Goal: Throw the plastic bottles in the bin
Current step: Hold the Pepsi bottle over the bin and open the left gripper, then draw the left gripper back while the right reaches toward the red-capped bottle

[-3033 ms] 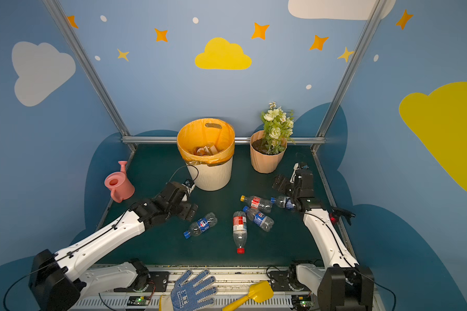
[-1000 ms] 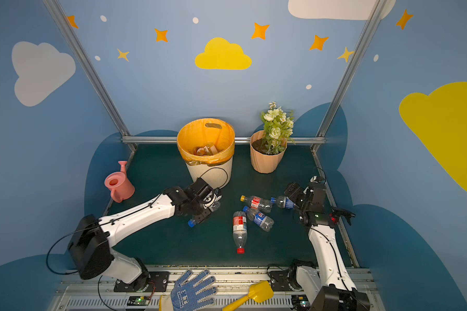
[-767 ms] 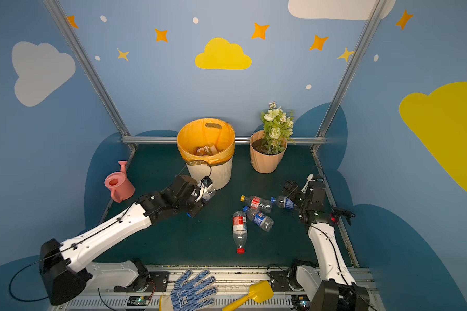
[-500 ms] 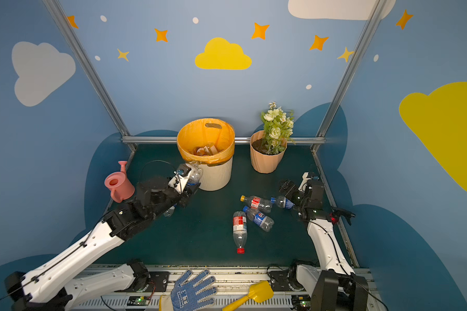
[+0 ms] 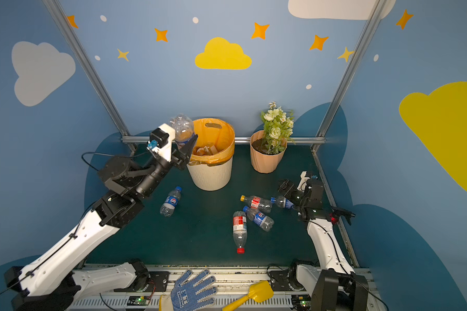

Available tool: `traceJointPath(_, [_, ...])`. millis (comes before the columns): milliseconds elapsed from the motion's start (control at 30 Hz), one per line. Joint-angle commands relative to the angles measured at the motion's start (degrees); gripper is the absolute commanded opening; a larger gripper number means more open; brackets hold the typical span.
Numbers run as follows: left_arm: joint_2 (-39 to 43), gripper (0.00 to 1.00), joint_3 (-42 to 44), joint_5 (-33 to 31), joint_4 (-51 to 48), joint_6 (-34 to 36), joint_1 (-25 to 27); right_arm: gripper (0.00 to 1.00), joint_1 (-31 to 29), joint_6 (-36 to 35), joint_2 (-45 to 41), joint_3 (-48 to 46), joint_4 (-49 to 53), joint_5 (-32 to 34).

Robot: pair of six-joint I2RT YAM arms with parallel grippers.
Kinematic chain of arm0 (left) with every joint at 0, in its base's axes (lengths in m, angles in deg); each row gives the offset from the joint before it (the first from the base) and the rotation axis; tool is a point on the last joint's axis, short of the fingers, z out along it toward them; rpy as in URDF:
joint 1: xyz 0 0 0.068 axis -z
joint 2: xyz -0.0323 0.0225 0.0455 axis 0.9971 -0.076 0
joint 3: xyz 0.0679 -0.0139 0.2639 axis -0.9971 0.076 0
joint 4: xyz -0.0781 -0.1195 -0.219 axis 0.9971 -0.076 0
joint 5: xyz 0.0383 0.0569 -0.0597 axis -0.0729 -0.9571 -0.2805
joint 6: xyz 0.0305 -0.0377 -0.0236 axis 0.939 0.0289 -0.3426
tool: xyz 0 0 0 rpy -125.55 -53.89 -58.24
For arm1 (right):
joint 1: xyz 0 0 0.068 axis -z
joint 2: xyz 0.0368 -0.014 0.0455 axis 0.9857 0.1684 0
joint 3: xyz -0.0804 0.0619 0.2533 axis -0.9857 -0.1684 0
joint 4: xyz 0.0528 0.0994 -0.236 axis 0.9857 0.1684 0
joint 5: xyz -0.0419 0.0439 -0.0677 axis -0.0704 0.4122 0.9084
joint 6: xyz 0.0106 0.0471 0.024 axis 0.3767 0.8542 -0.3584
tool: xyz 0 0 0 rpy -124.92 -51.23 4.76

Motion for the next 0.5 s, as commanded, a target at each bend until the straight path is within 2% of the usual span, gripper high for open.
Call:
traceJointPath(0, [-7.0,0.54,-7.0,4.4,1.4,0.7,-3.3,0.93,-0.3,-0.2,-2.8,0.8,1.3,-0.5])
traceJointPath(100, [-15.0,0.62,-11.4,7.7,-4.1,-7.0,-8.5,0.93,-0.3,0.1,-4.7,0.0,2.2,0.5])
traceJointPath(200, [-22.5,0.77,-11.4,9.5,-5.5,-14.7,-13.0,0.93,-0.4,0.6,-6.5,-1.2,2.3,2.3])
traceJointPath(267, [-27.5,0.87,-15.3,9.0,-11.1,-17.4,-14.8,0.93,-0.3,0.4,-7.2,-1.1,2.5,2.7])
traceJointPath(300, [-29.5,0.91,-19.2,8.5,-15.2,-17.6,-15.0,0.93,-0.3,0.1,-7.4,-0.8,3.0,2.9])
traceJointPath(367, [-32.4,0.94,-29.2,7.2,-24.4,-16.7,-14.9,0.93,-0.3,-0.7,-7.6,0.5,4.6,3.4])
traceJointPath(400, [-32.2,0.96,-32.1,7.4,-25.7,-16.1,-14.9,0.93,-0.2,-1.1,-7.7,1.1,5.1,3.6])
traceJointPath(467, [-29.1,1.0,-33.1,9.1,-21.4,-14.7,-14.3,0.93,-0.3,-1.6,-7.7,1.8,5.6,4.0])
